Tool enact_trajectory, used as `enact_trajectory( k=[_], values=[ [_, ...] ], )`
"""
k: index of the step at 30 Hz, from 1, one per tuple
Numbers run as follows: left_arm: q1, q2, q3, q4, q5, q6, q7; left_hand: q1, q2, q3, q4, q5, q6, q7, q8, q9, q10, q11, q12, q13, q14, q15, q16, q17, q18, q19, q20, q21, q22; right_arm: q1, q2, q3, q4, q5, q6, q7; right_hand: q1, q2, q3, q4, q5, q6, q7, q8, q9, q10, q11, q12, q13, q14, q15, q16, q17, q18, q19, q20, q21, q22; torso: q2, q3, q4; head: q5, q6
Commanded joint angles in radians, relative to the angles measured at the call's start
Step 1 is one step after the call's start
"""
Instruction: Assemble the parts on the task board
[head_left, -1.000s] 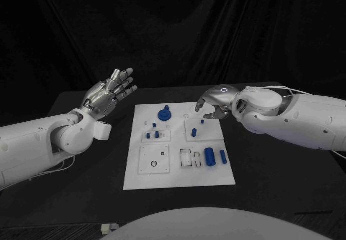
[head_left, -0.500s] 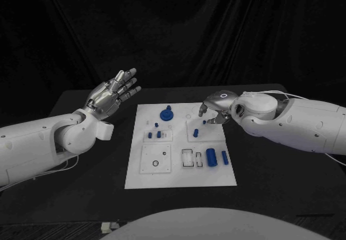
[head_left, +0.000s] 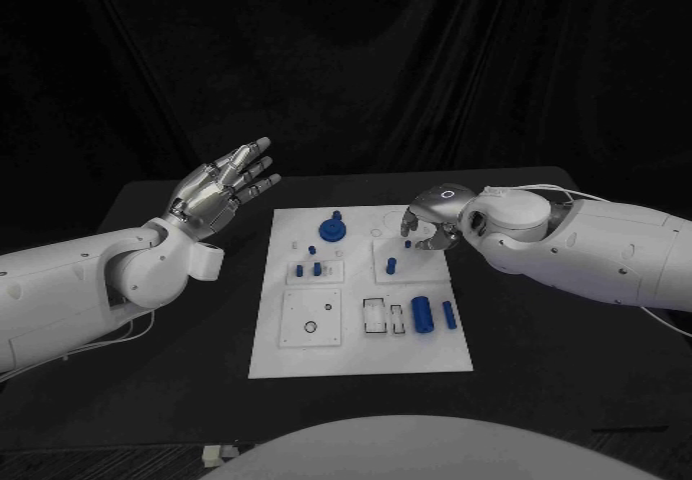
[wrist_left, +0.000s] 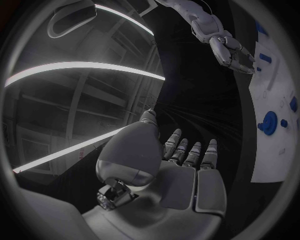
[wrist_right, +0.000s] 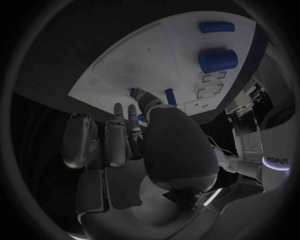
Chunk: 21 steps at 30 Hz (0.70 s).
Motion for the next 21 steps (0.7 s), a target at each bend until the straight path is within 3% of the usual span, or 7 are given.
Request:
enact_trajectory(
  k=[1, 4, 14, 21],
  values=[
    [-0.001, 0.003, 0.001, -0.001, 0.010, 0.023, 0.163, 0.015, 0.002, 0.004, -0.004, 0.012, 0.005, 0.006, 0.002, 0.001, 0.002, 0.007, 0.005, 0.002, 0.002, 0.011, 0.008, 0.002, 0.005, -0.001, 0.009, 0.001, 0.003, -0.006, 0.005, 0.001, -0.010, 0.005, -0.021, 0.008, 0.006, 0.006, 0.009, -0.009, 0.040, 0.006, 0.002, 0.004, 0.004, 0.009, 0.002, 0.005, 0.001, 0.055, -0.005, 0.005, 0.026, 0.015, 0.015, -0.007, 0.005, 0.181, -0.001, -0.0004, 0.0009, 0.007, 0.000],
    [-0.001, 0.004, 0.001, -0.003, 0.010, 0.024, 0.160, 0.028, 0.001, 0.007, -0.013, 0.028, 0.016, 0.011, 0.004, 0.003, 0.004, 0.012, 0.009, 0.002, 0.004, 0.016, 0.014, 0.003, 0.005, 0.001, 0.014, 0.002, 0.007, -0.009, 0.011, 0.001, -0.019, 0.011, -0.026, 0.011, 0.010, 0.007, 0.024, -0.016, 0.085, 0.004, 0.004, 0.003, 0.008, 0.012, 0.004, 0.007, 0.000, 0.055, -0.004, 0.005, 0.026, 0.015, 0.015, -0.007, 0.006, 0.181, -0.002, -0.0005, 0.0005, 0.012, 0.000],
    [-0.001, 0.006, 0.001, -0.007, 0.010, 0.026, 0.153, 0.046, 0.001, 0.011, -0.023, 0.047, 0.033, 0.020, 0.007, 0.004, 0.009, 0.023, 0.020, 0.004, 0.009, 0.026, 0.029, 0.006, 0.004, 0.006, 0.019, 0.005, 0.020, -0.019, 0.028, 0.001, -0.045, 0.023, -0.040, 0.021, 0.000, 0.008, 0.033, -0.013, 0.085, 0.007, 0.006, 0.005, 0.012, 0.029, 0.005, 0.017, 0.003, 0.056, -0.003, 0.007, 0.029, 0.014, 0.016, -0.007, 0.008, 0.182, -0.001, -0.0011, -0.0002, 0.012, 0.000],
    [-0.002, 0.009, 0.001, -0.009, 0.010, 0.029, 0.150, 0.058, 0.004, 0.016, -0.030, 0.060, 0.038, 0.025, 0.008, 0.005, 0.010, 0.029, 0.025, 0.004, 0.011, 0.029, 0.033, 0.007, 0.001, 0.009, 0.020, 0.006, 0.022, -0.025, 0.036, 0.001, -0.058, 0.040, -0.036, 0.023, -0.008, 0.008, 0.062, -0.016, 0.120, 0.029, 0.016, 0.017, 0.024, 0.062, 0.004, 0.032, 0.007, 0.058, -0.003, 0.011, 0.033, 0.014, 0.018, -0.007, 0.013, 0.183, -0.001, -0.0014, 0.0002, 0.013, 0.000]
  ],
)
